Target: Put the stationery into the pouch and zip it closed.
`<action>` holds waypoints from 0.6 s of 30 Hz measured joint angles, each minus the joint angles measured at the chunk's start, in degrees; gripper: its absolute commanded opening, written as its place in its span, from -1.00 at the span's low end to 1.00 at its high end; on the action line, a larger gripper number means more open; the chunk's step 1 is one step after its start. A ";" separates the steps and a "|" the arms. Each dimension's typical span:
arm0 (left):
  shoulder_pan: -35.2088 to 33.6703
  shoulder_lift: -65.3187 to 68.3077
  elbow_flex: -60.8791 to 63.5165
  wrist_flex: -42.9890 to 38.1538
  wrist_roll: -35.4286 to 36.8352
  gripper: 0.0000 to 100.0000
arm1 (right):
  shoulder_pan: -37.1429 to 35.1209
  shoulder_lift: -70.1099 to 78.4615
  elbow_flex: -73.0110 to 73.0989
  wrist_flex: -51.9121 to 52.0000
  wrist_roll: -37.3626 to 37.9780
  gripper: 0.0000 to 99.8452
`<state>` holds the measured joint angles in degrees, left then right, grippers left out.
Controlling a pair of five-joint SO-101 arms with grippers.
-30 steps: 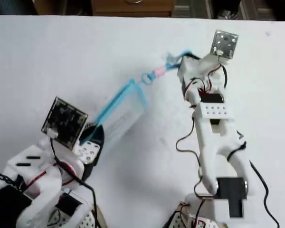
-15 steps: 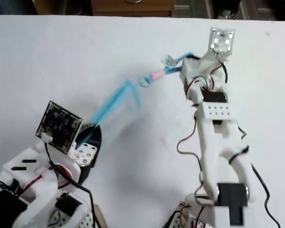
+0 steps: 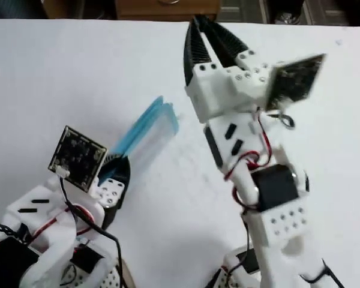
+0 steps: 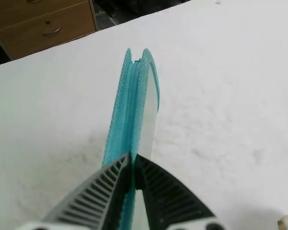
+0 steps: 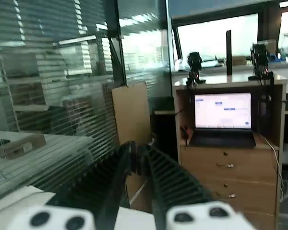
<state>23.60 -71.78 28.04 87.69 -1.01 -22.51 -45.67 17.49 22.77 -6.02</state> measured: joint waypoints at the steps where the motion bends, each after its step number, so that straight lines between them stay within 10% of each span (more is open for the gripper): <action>1: 0.00 0.00 0.00 0.00 0.00 -0.94 | 0.00 0.00 -1.76 1.49 0.00 -0.97; 13: -0.88 0.00 0.00 0.00 0.00 -0.95 | 0.97 3.96 2.99 29.63 15.82 -0.93; 18: -5.27 0.00 -4.40 0.00 0.00 -0.95 | 0.97 -1.41 10.73 39.74 19.69 -0.50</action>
<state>18.33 -71.78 23.65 87.69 -1.01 -21.54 -47.08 28.22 62.51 13.67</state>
